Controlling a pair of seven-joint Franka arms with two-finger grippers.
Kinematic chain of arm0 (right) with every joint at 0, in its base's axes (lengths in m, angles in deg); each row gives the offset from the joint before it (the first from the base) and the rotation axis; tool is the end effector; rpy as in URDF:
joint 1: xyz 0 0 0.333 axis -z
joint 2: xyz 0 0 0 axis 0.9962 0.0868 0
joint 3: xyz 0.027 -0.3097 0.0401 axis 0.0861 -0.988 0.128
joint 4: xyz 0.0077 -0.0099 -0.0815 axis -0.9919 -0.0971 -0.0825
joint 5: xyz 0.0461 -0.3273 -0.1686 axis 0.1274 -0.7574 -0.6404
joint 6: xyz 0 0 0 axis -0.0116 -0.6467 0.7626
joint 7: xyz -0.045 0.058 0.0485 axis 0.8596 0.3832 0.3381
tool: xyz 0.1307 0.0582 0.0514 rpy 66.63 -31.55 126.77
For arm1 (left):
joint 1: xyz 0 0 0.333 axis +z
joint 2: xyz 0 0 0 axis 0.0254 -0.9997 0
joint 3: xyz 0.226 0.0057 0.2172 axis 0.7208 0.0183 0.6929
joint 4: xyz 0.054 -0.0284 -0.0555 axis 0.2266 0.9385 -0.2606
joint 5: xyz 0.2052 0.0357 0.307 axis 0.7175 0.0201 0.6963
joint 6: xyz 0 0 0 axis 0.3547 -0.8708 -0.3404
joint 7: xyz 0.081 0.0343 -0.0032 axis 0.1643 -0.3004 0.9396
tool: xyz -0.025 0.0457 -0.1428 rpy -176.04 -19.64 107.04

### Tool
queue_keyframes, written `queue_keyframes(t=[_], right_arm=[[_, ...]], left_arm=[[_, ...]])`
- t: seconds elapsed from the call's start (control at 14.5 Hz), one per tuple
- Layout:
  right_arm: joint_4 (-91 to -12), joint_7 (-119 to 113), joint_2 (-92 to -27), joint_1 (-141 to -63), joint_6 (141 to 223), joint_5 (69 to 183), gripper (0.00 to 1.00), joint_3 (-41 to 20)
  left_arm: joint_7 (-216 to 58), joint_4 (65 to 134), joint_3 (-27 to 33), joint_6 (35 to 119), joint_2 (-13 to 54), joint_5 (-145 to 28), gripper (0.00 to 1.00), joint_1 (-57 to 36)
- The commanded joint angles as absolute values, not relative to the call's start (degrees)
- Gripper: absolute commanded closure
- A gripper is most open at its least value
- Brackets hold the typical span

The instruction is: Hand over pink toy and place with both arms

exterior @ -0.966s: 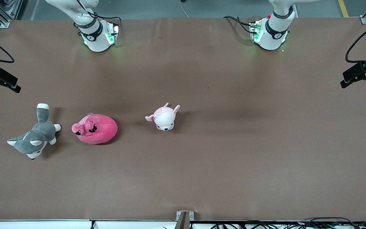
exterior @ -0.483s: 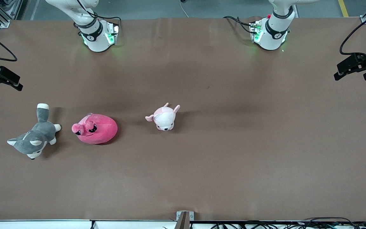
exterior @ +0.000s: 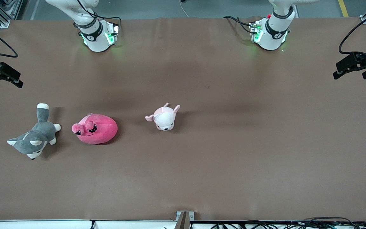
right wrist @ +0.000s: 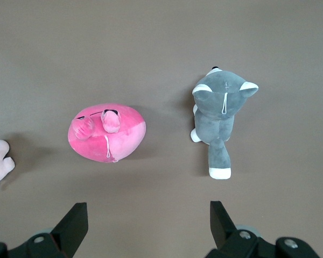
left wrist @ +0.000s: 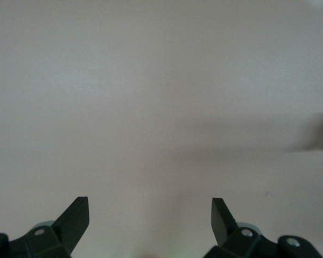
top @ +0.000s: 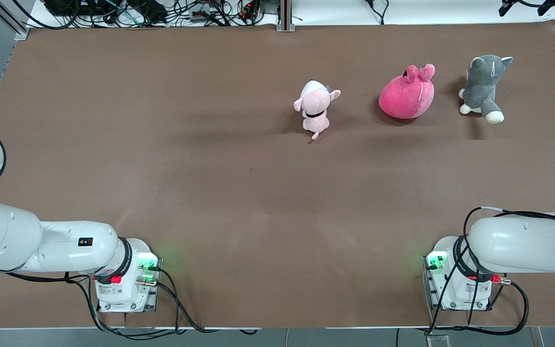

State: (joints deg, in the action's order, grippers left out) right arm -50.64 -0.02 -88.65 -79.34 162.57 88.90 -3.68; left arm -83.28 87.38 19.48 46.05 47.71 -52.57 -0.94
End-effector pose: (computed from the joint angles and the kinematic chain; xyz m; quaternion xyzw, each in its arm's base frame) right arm 0.5102 -0.0417 0.5778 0.9992 -0.0214 0.0343 0.0069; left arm 0.5172 -0.0191 0.6081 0.9997 0.0042 0.0039 0.0256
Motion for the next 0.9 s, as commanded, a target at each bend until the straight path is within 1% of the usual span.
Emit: queue_keyframes(t=[0.0,0.83], right_arm=[[-52.66,-0.2,-90.47,-79.05,163.28,87.59,0.0,-3.36],[-52.66,-0.28,-90.65,-79.05,161.87,87.68,0.0,-3.36]], left_arm=[[-83.68,88.44,20.13,46.66,48.87,-53.38,0.0,-1.54],[-83.68,88.44,20.13,46.75,48.95,-53.29,0.0,-1.54]])
